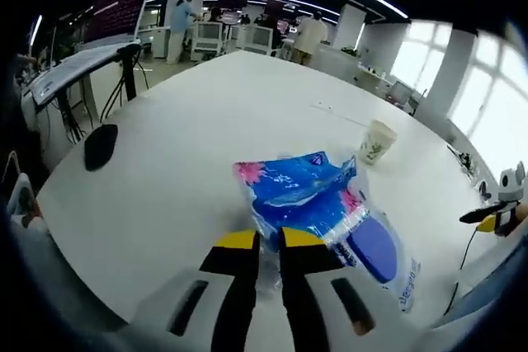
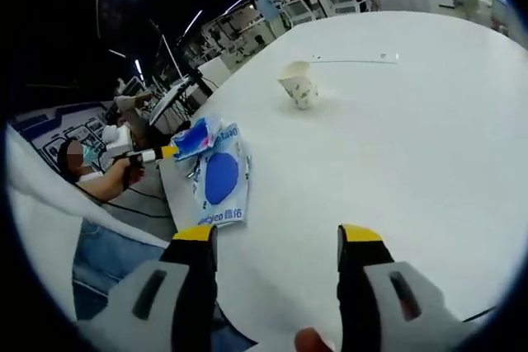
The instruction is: Arrange the tabletop items into an orderly group along one side of the table until the central work area is clear of visible clutter.
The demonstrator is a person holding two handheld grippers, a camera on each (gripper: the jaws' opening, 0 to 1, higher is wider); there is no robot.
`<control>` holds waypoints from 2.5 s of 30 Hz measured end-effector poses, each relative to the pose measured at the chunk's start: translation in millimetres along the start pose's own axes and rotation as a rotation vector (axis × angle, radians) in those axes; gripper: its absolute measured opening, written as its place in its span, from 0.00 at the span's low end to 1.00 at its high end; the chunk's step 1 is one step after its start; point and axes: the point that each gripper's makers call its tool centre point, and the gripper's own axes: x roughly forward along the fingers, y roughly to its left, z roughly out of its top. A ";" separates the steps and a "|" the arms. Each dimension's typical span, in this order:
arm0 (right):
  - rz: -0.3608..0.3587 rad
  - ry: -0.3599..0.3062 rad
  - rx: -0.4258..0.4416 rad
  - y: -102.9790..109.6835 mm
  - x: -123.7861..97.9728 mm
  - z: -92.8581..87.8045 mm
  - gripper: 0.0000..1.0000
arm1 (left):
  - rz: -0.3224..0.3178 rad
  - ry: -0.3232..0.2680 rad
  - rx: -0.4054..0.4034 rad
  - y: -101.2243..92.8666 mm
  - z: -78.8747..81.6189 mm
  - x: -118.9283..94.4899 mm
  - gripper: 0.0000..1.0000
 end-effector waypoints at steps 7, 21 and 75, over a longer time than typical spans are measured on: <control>0.036 0.011 -0.029 14.1 15.4 7.9 0.56 | -0.014 -0.012 -0.037 -5.5 3.5 1.4 0.00; 0.136 -0.032 -0.050 59.2 51.9 44.2 0.51 | -0.078 -0.073 -0.177 -32.8 18.7 -7.7 0.00; -0.195 -0.228 0.097 -43.4 -22.4 33.9 0.00 | -0.626 0.245 0.111 -280.0 -18.4 39.0 0.00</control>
